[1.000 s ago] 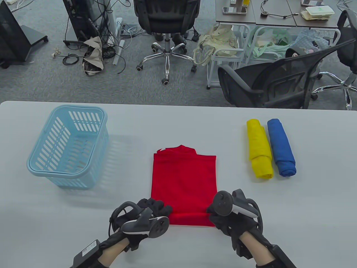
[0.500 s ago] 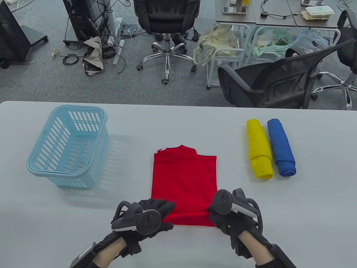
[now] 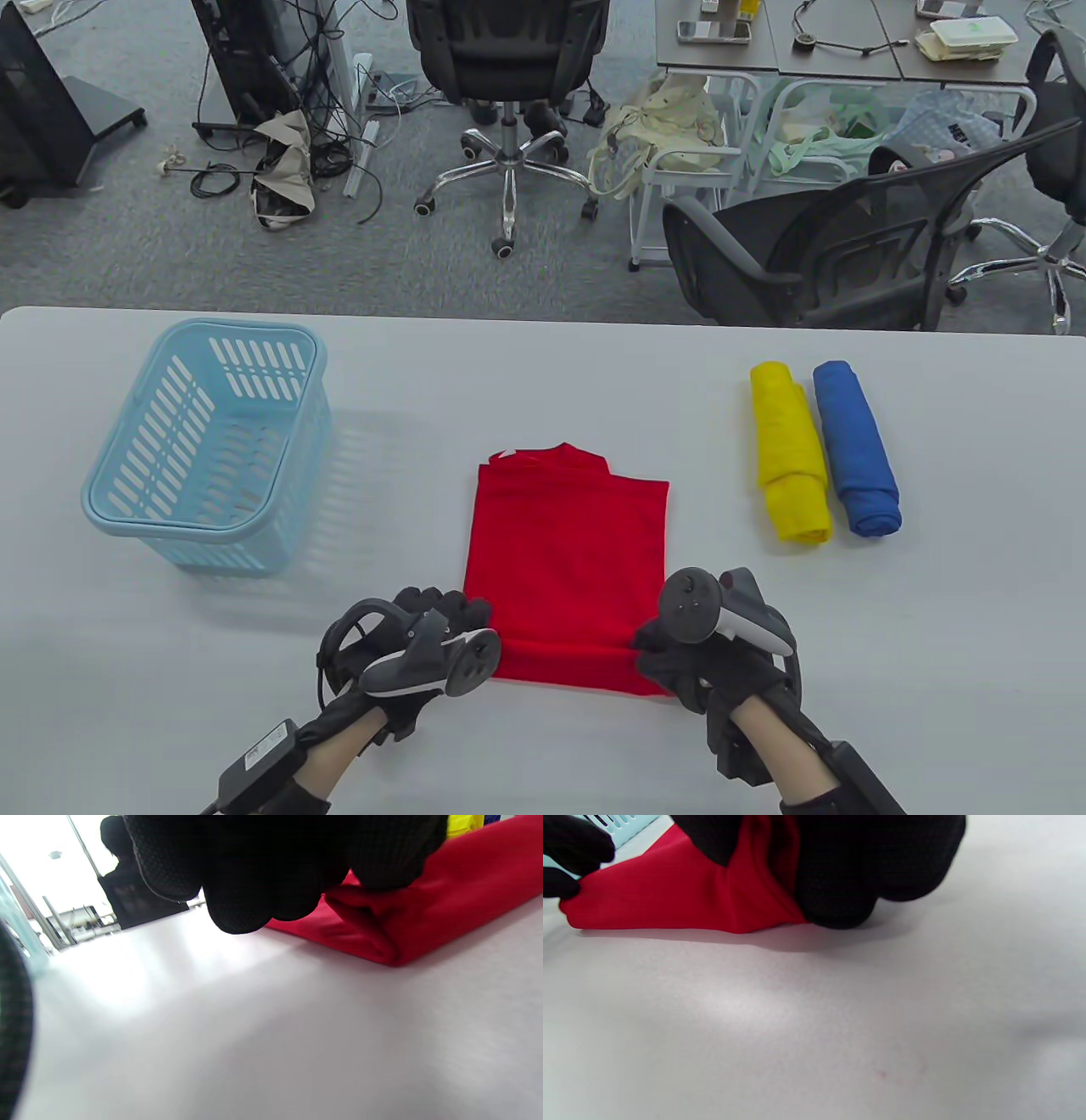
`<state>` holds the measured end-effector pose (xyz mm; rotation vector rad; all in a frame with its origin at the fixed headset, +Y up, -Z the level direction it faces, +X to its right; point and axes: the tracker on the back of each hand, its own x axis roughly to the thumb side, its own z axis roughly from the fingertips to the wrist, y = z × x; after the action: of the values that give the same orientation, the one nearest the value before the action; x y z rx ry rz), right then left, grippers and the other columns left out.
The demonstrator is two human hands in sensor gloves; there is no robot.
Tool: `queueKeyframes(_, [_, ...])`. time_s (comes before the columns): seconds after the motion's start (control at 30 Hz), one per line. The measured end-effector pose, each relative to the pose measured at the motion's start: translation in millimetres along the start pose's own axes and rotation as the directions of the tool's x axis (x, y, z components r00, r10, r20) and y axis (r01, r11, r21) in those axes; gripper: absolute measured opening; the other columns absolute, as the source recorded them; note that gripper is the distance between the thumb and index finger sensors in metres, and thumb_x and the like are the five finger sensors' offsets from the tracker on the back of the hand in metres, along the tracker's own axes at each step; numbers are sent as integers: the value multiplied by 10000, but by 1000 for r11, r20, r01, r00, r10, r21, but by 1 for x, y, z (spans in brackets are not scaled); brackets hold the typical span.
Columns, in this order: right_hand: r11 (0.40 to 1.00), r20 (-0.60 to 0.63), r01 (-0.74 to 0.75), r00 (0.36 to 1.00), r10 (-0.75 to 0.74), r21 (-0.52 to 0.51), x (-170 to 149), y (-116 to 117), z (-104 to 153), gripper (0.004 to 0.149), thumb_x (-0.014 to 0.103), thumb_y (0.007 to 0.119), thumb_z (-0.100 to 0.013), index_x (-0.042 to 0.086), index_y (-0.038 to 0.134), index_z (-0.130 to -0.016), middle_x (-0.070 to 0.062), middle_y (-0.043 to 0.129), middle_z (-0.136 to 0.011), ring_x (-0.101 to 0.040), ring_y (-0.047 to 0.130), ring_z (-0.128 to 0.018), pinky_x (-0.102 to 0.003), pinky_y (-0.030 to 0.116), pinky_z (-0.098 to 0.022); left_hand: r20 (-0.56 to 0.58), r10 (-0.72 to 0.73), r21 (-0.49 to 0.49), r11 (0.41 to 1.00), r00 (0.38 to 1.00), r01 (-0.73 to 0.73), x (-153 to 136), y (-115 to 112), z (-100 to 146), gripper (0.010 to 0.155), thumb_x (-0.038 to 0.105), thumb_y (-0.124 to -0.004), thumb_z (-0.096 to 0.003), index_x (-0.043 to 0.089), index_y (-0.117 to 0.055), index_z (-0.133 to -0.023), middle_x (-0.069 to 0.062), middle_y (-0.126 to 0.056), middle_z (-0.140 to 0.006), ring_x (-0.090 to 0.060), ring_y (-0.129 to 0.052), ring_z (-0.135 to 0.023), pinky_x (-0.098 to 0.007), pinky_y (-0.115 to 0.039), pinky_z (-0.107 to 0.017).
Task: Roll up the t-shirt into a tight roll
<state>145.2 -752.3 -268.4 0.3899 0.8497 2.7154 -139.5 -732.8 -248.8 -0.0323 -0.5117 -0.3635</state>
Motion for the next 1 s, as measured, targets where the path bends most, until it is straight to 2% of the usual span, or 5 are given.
queueKeyframes(0.3, [1000,-25,-2,1000,2,-17,-1,-1,4,431,408,703,-629,180,686,-995,-27,829,-865,-198,991,-616,-410,829,-474,247,1,1,1000,969,-2,41,1,5,632,545,-746,-461,343,-642,-1051,39,-831,-1028,-189,-930,-875,-463,-787,-701])
queueKeyframes(0.43, [869,-363,-412,881,303,-274,5,-22,37,534,460,731,-608,170,636,-1046,-75,773,-950,-223,948,-673,-440,792,-519,254,58,-24,998,965,-54,35,-11,-7,648,565,-739,-467,324,-602,-1052,49,-777,-1009,-183,-888,-856,-449,-763,-724])
queueKeyframes(0.6, [935,97,-241,957,274,-260,32,-14,43,518,415,771,-607,233,604,-1062,-93,625,-1063,-284,825,-832,-504,686,-633,235,118,-43,993,965,-111,30,-16,-11,670,557,-749,-470,309,-576,-1068,28,-750,-1019,-169,-870,-846,-441,-756,-728])
queueKeyframes(0.77, [816,-3,-574,818,575,-64,40,26,13,746,463,762,-564,236,320,-1121,-108,388,-1160,-340,638,-988,-552,590,-702,220,54,-48,998,974,-44,35,-15,-10,680,535,-725,-482,286,-546,-1089,-20,-701,-1070,-179,-863,-830,-410,-792,-682])
queueKeyframes(1.0, [875,22,-459,884,467,-156,35,12,12,476,337,712,-631,269,521,-1061,-31,616,-1072,-279,786,-898,-519,634,-687,204,28,-13,1000,979,-26,34,-6,-13,480,435,-694,-534,304,-690,-996,57,-869,-935,-155,-949,-775,-411,-833,-652])
